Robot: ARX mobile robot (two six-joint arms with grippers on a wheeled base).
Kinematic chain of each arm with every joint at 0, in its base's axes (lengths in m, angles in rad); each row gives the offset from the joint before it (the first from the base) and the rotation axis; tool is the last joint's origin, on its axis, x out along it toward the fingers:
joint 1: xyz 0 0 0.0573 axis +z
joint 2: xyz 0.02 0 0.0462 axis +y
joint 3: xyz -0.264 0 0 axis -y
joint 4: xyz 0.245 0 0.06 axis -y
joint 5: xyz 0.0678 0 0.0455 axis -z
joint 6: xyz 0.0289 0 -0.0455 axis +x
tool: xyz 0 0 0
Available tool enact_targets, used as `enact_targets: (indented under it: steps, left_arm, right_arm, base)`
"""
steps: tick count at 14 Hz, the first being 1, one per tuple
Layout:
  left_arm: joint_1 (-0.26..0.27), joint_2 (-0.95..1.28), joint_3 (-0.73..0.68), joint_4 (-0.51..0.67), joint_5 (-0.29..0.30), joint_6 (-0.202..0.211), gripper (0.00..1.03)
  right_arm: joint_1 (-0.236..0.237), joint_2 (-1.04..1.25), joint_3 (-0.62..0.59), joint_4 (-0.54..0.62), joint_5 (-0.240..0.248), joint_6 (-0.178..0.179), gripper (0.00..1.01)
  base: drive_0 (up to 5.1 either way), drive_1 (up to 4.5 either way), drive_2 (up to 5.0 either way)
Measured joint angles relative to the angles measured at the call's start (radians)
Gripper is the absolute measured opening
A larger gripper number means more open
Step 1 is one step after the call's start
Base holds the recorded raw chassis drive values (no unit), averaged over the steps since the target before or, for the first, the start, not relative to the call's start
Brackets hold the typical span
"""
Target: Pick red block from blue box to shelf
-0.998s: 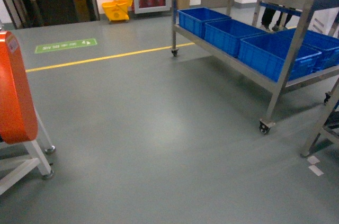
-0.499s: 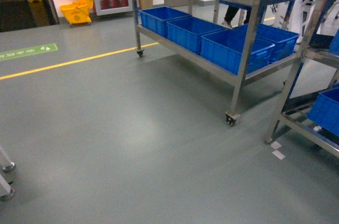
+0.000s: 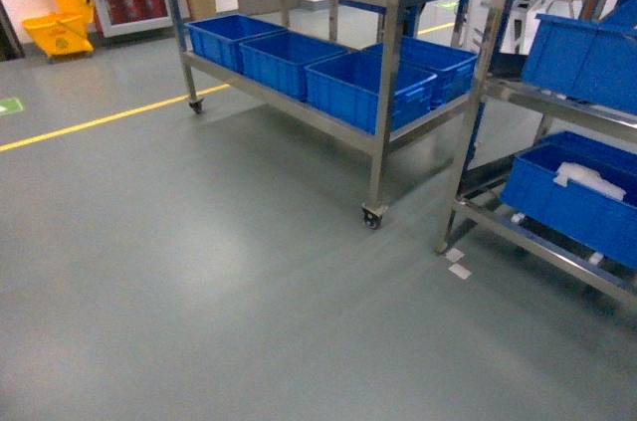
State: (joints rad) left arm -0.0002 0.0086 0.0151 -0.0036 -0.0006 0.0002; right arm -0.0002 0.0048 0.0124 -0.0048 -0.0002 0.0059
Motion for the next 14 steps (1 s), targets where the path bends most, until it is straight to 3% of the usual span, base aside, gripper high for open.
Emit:
enact_targets:
  steps: [14]
  left_arm:
    - [0.0, 0.0, 0.0, 0.0, 0.0, 0.0, 0.98]
  right_arm:
    - [0.0, 0.0, 0.0, 0.0, 0.0, 0.0, 0.29]
  base:
    - [-1.6, -1.59, -1.6]
